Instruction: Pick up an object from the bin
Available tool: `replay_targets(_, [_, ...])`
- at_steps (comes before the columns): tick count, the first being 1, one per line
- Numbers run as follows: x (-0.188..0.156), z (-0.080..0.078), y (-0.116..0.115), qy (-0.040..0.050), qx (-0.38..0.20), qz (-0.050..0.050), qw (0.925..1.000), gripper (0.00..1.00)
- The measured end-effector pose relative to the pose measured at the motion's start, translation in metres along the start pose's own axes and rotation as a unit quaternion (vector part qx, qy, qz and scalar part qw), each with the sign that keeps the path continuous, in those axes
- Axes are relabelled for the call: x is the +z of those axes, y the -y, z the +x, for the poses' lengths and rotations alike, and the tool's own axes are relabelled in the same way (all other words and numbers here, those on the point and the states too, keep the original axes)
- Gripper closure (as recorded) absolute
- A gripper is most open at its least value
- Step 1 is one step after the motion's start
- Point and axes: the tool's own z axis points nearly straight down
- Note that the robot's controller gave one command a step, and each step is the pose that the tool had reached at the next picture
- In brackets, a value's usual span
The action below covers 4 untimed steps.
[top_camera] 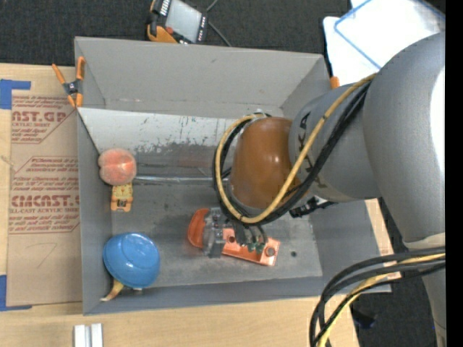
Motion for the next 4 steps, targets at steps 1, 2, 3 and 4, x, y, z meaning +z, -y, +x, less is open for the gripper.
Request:
replay_targets(1, [0.0000, 0.0000, 0.0000, 0.0000, 0.000, 0.000, 1.0000, 1.00])
replay_targets(2, [0.0000, 0.0000, 0.0000, 0.0000, 0.000, 0.000, 1.0000, 1.00])
replay_targets(3, [0.0000, 0.0000, 0.0000, 0.0000, 0.000, 0.000, 1.0000, 1.00])
replay_targets(4, [0.0000, 0.0000, 0.0000, 0.0000, 0.000, 0.000, 1.0000, 1.00])
